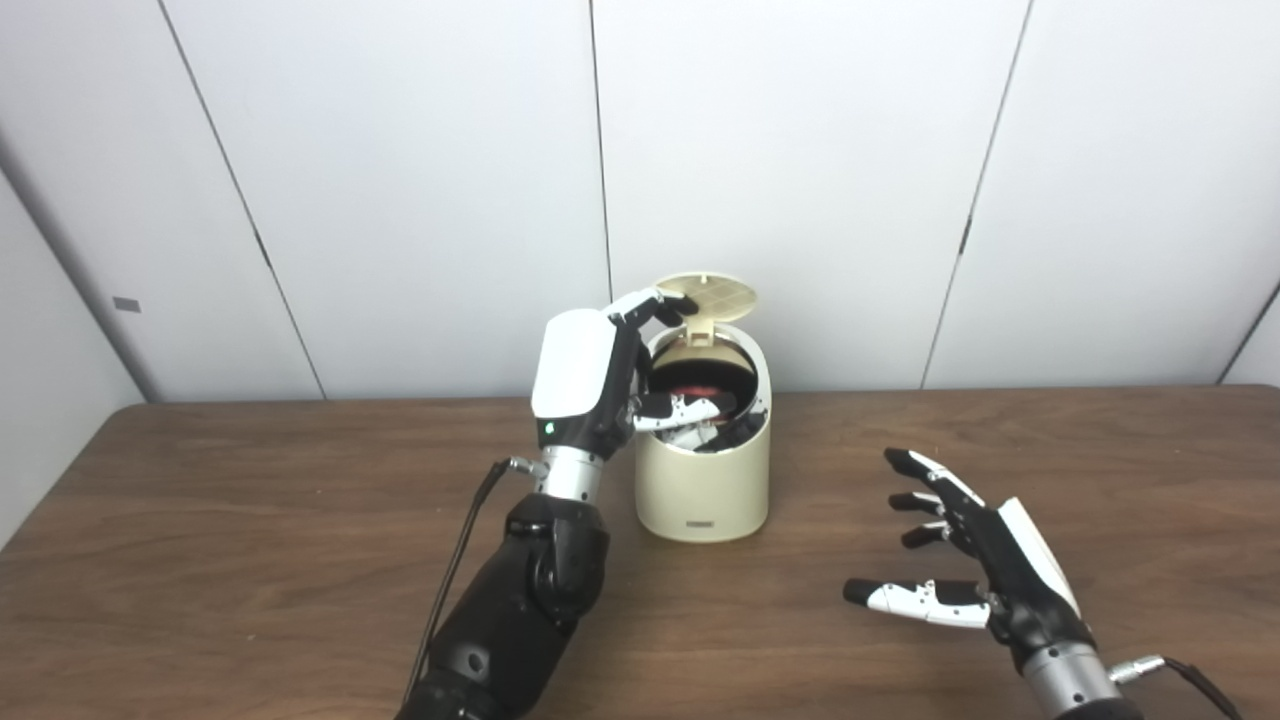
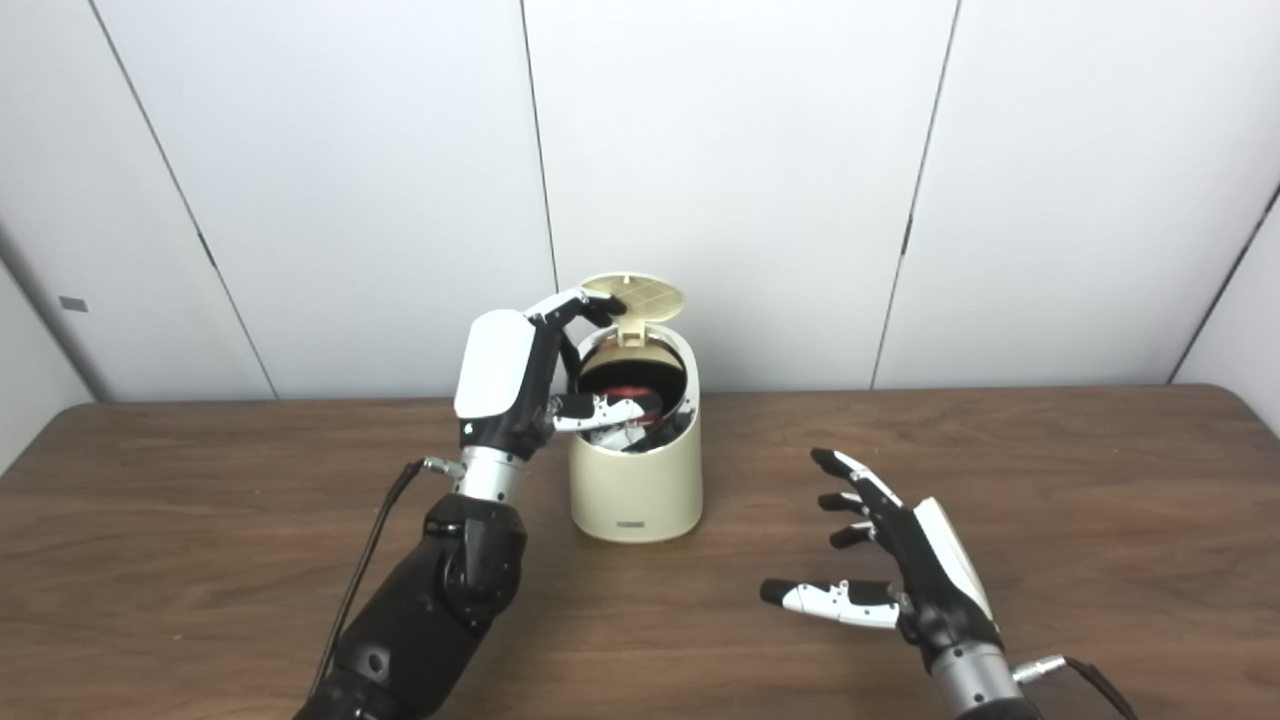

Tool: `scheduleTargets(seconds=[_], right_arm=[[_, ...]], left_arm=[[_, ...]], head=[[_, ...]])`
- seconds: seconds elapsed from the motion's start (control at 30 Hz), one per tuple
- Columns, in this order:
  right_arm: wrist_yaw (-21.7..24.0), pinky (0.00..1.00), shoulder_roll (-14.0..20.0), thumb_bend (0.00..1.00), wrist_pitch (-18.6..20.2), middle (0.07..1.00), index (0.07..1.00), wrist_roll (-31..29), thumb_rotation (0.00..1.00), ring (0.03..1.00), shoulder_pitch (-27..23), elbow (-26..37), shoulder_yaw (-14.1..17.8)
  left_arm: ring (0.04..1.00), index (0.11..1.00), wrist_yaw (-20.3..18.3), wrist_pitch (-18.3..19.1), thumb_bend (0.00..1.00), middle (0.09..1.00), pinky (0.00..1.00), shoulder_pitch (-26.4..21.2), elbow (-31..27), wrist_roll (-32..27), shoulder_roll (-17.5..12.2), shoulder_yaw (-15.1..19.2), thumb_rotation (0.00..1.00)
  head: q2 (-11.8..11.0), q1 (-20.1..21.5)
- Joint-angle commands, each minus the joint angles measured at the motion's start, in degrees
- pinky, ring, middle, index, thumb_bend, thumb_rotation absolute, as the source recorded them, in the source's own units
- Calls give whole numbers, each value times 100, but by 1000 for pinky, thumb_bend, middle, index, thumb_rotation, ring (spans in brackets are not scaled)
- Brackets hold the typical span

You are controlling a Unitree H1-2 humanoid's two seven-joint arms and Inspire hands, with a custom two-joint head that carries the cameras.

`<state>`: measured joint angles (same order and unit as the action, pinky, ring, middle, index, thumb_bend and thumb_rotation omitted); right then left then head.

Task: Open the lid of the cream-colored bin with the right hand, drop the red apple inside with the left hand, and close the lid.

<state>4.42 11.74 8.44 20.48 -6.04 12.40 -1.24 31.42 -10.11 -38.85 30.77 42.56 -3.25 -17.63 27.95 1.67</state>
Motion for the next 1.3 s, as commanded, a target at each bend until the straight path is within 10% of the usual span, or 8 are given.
scheduleTargets(seconds=[0.0, 0.47, 0.77, 1.27], right_arm=[[-102, 620, 10, 800, -168, 890, 870, -18, 256, 782, -104, 228, 13], [-105, 606, 10, 796, -212, 885, 870, -1, 278, 775, -117, 180, -16], [-108, 605, 24, 781, -310, 885, 871, -51, 255, 762, -116, 65, -18], [-90, 614, 100, 774, -319, 887, 872, -87, 254, 772, -116, -10, -15]], left_arm=[[616, 753, -123, 53, 946, 689, 506, -43, -168, 30, -67, -27, 229], [616, 727, -285, -8, 892, 670, 506, 201, -626, -136, -92, 105, 314], [473, 495, -81, -879, 516, 533, 358, 497, -955, -950, 34, 632, 77], [508, 495, -528, -1676, 515, 494, 386, 924, -1453, -2415, -48, 1320, 0]], head=[[7, 7], [35, -51], [8, -133], [12, -238]])
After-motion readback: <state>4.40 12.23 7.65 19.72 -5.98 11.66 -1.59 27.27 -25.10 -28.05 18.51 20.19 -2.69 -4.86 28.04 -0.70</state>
